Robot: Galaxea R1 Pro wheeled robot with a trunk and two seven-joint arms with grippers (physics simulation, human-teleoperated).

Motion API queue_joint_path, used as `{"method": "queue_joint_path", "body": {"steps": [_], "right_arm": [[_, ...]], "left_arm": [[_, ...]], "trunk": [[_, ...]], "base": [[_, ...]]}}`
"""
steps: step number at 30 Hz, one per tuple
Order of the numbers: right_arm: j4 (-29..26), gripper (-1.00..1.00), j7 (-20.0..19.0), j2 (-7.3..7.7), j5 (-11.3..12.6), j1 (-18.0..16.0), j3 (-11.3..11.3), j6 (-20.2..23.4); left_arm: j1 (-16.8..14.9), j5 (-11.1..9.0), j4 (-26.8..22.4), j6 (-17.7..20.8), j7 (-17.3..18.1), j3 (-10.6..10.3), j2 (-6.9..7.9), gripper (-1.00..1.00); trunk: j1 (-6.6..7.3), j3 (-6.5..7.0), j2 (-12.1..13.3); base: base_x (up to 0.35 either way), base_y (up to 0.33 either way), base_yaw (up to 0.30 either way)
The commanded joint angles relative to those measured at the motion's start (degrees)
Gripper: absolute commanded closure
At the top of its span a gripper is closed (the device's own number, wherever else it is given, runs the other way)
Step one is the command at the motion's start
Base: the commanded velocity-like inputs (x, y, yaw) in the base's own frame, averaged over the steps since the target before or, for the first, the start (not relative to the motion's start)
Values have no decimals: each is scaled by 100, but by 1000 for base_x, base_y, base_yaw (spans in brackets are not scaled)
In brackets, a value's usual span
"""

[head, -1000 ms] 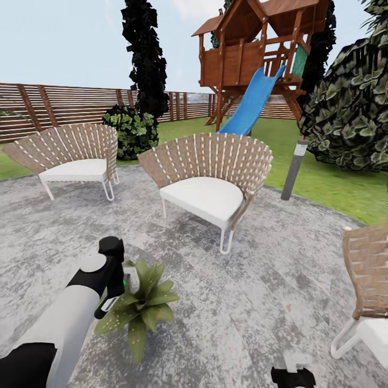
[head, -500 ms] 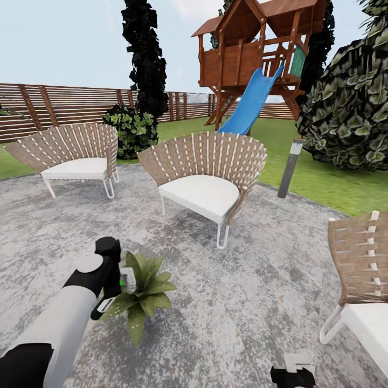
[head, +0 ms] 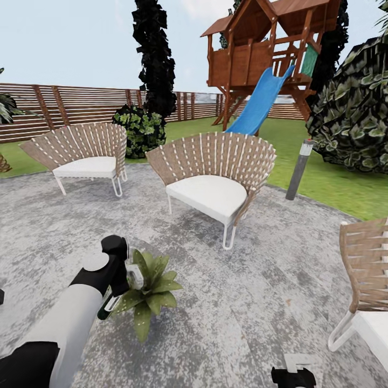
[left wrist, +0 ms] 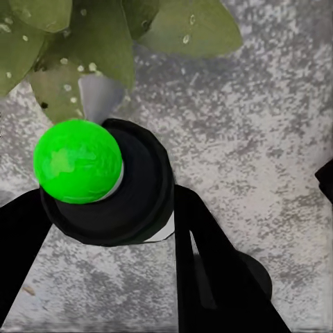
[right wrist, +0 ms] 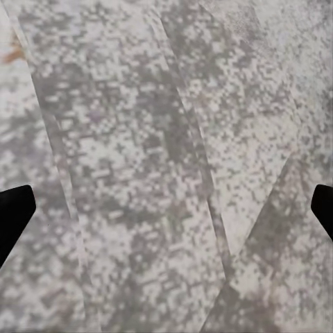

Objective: Pick up the pesticide atomizer in the garden and spray insectifuge to fully cover both potted plants in the garden.

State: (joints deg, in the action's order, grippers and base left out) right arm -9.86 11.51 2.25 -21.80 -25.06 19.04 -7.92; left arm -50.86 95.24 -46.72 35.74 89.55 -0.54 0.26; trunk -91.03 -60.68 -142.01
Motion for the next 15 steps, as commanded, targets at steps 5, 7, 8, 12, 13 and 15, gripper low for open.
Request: {"method": "queue_joint_path", "body": {"steps": [5,7,8,12,13,15], "right_arm": [[10,-100,10,12,-79,1,47,-25],[10,-100,10,12,-79,1,47,-25],[10,-100,10,12,-79,1,47,-25],[10,-100,10,12,-79,2,47,-18],[10,-100,10,12,-79,2,47,-17],[10,-100,10,12,-79,2,47,-17]], "left_arm": [[40,30,62,161,45,28,-44,100],[41,34,73,423,45,19,-60,100],[41,36,74,452,45,11,-57,100],[76,38,76,496,45,-9,-26,100],[95,38,76,499,45,-12,-23,100],[136,39,76,495,45,-10,-31,100]], "trunk": [[1,-5,-2],[1,-5,-2],[1,-5,-2],[1,-5,-2],[1,-5,-2],[1,-5,-2]], "base": [[65,0,0],[120,0,0],[122,0,0],[144,0,0],[208,0,0],[198,0,0]]}}
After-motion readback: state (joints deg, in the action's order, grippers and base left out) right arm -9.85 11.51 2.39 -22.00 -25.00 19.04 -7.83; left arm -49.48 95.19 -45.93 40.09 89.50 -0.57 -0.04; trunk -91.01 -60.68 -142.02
